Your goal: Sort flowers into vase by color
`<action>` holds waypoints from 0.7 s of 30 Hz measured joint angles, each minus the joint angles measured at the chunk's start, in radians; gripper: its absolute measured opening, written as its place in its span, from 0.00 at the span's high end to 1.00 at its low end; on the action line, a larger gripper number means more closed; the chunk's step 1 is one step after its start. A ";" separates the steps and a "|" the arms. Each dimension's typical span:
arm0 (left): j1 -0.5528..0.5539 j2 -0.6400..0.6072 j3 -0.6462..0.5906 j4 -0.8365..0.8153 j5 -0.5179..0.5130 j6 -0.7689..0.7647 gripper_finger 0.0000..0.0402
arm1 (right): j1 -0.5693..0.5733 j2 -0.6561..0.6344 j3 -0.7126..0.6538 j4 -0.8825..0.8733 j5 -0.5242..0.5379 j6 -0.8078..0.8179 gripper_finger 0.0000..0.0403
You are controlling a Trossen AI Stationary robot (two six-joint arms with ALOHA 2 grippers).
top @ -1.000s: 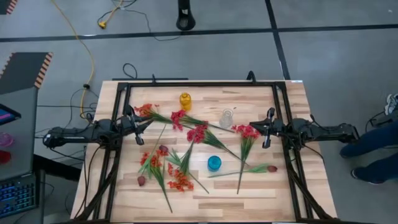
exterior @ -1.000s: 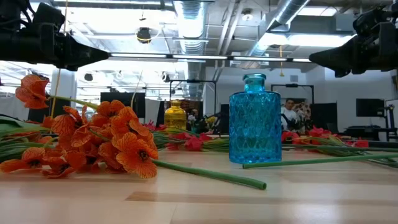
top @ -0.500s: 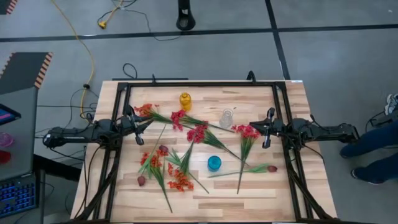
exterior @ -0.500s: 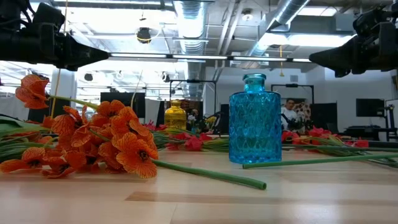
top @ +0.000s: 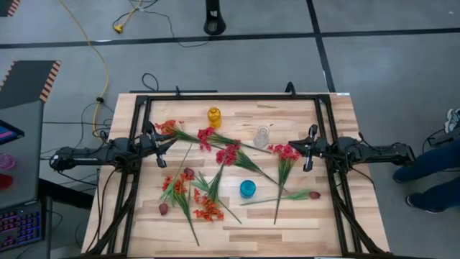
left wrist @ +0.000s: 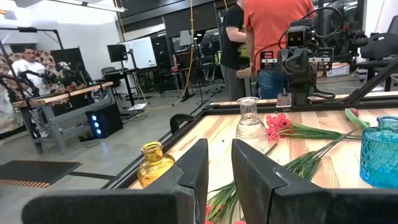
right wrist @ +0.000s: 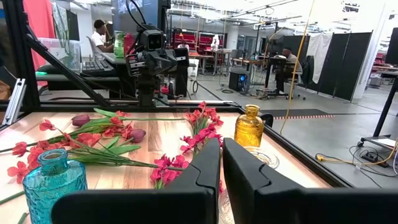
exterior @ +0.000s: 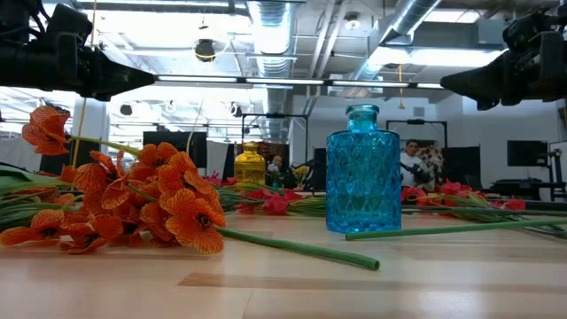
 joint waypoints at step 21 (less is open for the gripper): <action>0.000 0.000 0.000 0.000 0.000 0.000 0.85 | 0.000 0.000 0.000 0.098 0.001 -0.008 0.88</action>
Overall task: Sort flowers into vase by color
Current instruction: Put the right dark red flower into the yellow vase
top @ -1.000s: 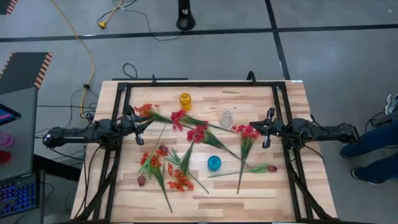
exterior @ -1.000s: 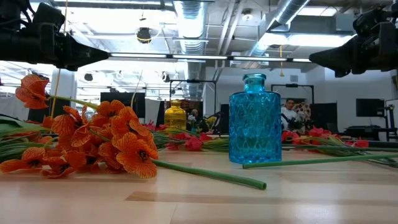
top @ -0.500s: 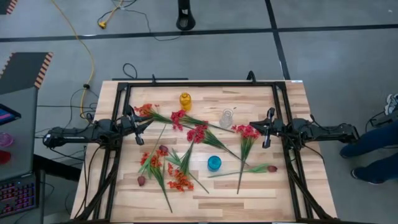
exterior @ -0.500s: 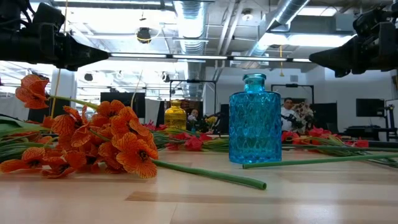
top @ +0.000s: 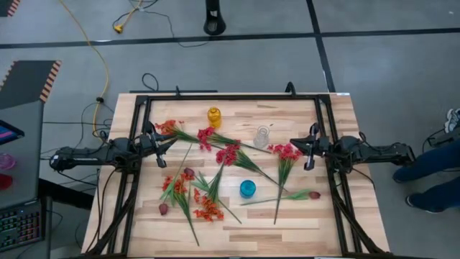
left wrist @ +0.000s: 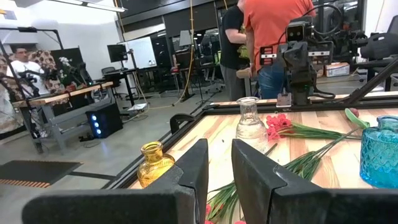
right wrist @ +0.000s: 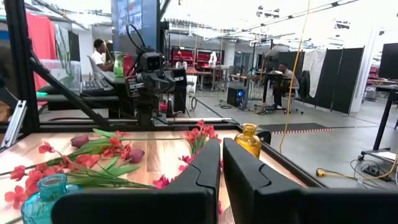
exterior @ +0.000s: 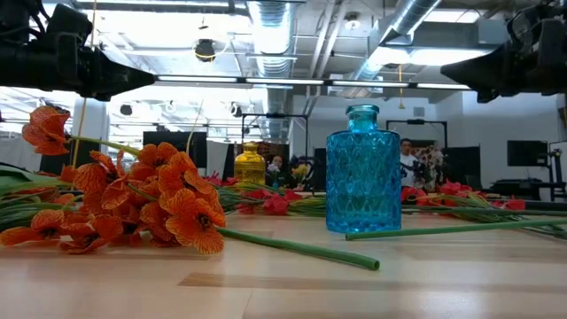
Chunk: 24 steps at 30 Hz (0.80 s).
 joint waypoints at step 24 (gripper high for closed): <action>0.000 0.000 0.000 0.000 0.000 0.000 0.85 | -0.001 0.001 0.089 0.067 0.077 0.263 0.52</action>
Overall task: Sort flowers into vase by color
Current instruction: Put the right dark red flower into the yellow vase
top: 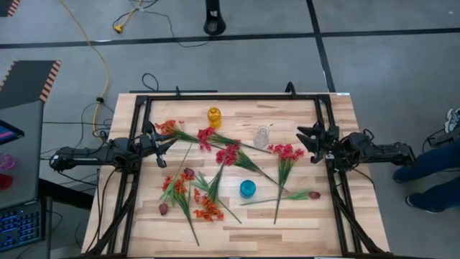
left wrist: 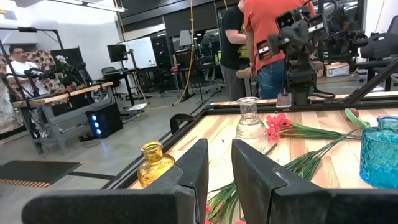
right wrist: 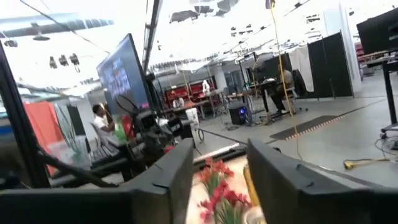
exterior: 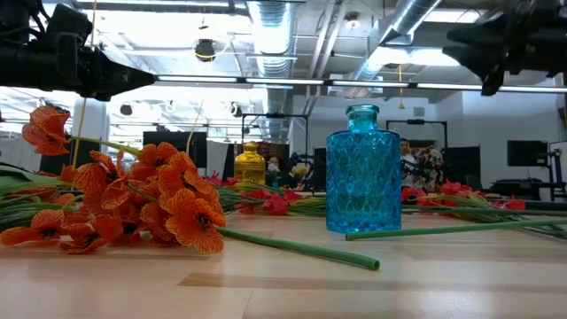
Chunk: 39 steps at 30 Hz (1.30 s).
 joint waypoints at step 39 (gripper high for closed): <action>0.000 0.000 0.000 0.000 0.000 0.000 0.85 | 0.428 1.209 0.786 -0.968 -0.357 0.425 0.45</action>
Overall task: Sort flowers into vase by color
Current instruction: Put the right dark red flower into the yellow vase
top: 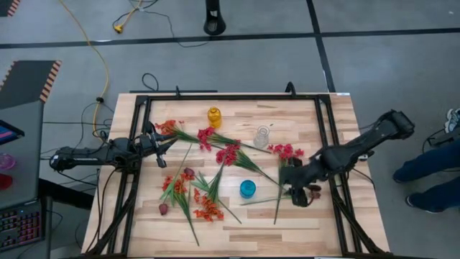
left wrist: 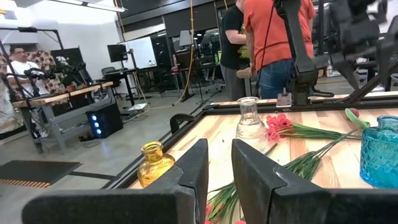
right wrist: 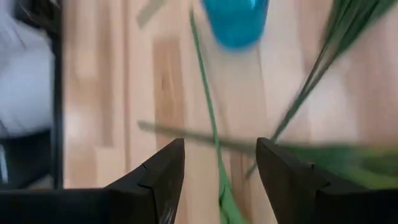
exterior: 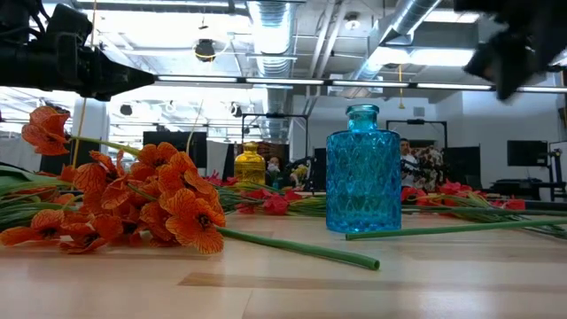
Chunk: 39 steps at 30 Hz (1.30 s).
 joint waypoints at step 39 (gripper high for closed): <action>0.000 0.000 0.000 0.000 0.000 -0.011 0.85 | 0.038 0.429 0.000 -0.042 -0.141 -0.010 0.72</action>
